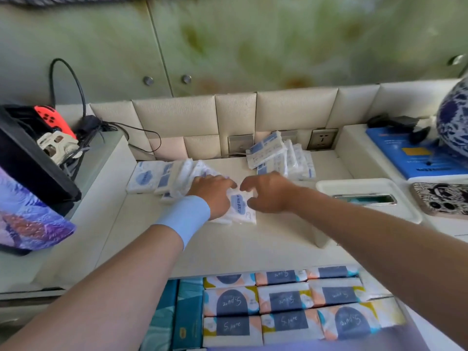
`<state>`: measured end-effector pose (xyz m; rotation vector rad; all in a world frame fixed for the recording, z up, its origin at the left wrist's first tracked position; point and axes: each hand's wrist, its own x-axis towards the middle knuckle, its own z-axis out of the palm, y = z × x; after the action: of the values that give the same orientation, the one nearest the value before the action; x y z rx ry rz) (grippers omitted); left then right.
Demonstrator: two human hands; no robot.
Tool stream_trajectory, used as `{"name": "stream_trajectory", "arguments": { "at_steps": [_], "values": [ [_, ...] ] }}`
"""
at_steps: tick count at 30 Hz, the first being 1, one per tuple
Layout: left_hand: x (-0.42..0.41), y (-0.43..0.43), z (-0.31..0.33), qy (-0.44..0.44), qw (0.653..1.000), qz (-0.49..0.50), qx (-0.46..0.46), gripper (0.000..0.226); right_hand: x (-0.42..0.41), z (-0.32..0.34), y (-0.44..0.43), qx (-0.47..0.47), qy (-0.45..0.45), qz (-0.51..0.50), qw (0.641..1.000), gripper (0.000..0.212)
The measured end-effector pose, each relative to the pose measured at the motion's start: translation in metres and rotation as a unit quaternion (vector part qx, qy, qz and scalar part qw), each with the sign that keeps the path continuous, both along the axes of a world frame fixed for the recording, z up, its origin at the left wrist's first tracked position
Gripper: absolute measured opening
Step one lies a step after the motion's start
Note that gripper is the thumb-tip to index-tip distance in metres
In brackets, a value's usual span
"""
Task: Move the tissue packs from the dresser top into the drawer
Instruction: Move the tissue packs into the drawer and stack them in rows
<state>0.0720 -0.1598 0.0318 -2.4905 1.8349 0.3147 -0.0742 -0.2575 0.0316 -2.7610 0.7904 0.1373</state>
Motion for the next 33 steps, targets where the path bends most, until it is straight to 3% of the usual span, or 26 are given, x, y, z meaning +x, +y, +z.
{"name": "stream_trajectory", "arguments": {
  "at_steps": [2,4,7,12,14,19,23,33],
  "values": [
    [-0.007,-0.006,0.001,-0.005,1.000,0.001,-0.004,0.052,-0.011,0.021,-0.029,-0.095,0.031,-0.077,0.992,0.035],
    [-0.018,-0.013,0.004,0.047,0.999,-0.002,-0.014,0.050,-0.029,0.034,-0.061,-0.130,0.083,-0.178,0.972,0.034],
    [-0.035,-0.029,0.003,0.111,0.993,-0.021,-0.021,0.053,-0.061,0.039,-0.090,-0.080,0.192,-0.258,0.944,0.047],
    [-0.062,-0.055,-0.019,0.108,0.991,-0.069,0.029,0.061,-0.077,0.036,-0.105,0.058,0.314,-0.245,0.915,0.051],
    [-0.071,-0.061,-0.029,0.085,0.990,-0.099,0.048,0.065,-0.077,0.018,-0.129,0.059,0.316,-0.250,0.913,0.061],
    [-0.075,-0.069,-0.045,0.064,0.984,-0.120,0.112,0.071,-0.081,0.004,-0.149,0.030,0.335,-0.255,0.907,0.043],
    [-0.073,-0.066,-0.047,0.043,0.987,-0.125,0.088,0.062,-0.091,0.006,-0.151,-0.012,0.367,-0.258,0.894,0.034],
    [-0.084,-0.051,-0.040,-0.006,0.992,-0.121,0.047,0.045,-0.108,0.009,-0.156,-0.038,0.331,-0.247,0.910,0.027]
  ]
}}
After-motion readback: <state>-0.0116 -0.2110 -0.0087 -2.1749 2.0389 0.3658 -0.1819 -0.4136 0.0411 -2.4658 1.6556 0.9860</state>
